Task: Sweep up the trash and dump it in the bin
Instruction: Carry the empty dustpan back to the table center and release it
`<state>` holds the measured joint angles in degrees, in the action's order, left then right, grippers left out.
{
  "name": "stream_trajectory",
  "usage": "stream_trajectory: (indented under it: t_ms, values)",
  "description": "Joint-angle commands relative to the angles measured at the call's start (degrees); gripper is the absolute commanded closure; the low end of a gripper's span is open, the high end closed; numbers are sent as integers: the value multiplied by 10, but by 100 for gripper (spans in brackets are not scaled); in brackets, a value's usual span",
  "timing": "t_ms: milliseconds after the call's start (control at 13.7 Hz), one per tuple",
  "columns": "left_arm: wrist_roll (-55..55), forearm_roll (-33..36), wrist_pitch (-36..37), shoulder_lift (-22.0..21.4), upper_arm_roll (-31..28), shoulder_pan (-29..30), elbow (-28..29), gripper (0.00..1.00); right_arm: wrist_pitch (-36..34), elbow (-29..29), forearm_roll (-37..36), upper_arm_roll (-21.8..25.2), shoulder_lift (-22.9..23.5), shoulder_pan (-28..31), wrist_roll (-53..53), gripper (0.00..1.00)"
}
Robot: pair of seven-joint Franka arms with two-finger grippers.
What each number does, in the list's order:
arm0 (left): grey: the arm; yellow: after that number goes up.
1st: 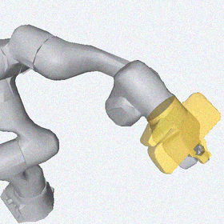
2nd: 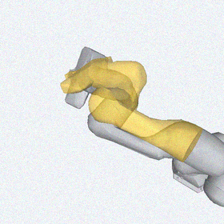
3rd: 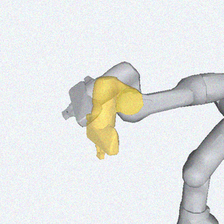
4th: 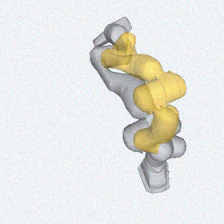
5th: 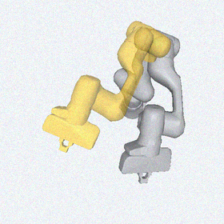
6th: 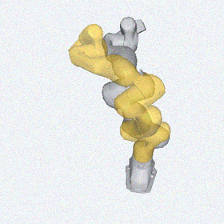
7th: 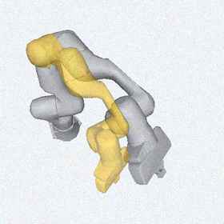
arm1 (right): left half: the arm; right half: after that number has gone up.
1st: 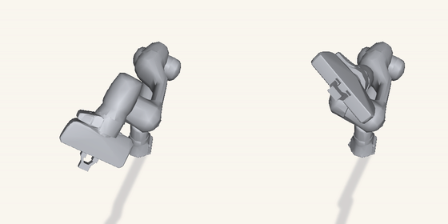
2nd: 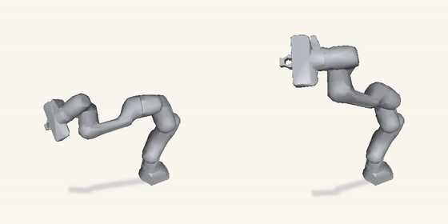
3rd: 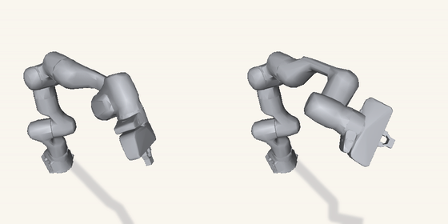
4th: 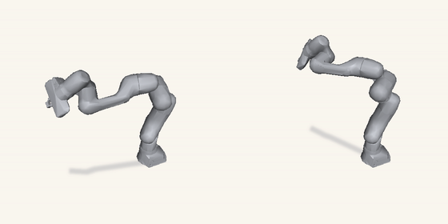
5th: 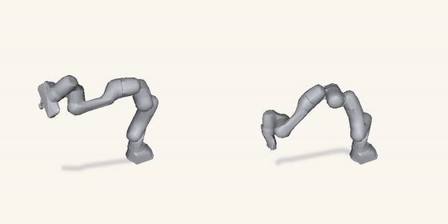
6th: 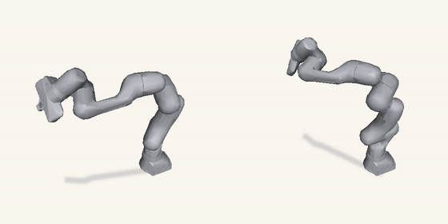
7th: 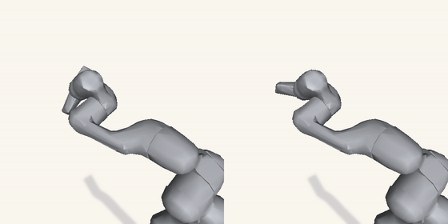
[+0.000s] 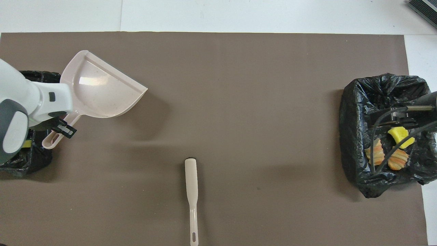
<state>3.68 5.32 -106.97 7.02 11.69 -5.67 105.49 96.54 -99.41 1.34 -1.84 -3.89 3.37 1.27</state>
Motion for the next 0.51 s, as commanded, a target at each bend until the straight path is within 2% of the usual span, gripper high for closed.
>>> stream_trajectory:
  t_ms: [0,73,220,439]
  values:
    - [-123,-7,-38,47,48,3,-19,100,6,-4,1,-4,-7,8,8,0]
    - [-166,-7,-45,68,71,4,-26,100,5,-5,1,-4,-7,7,8,0]
    - [-234,-10,-85,125,92,4,-84,100,5,-4,3,-4,-7,4,8,0]
    - [-333,-39,-167,159,110,5,-101,100,5,-4,4,-4,-7,5,8,0]
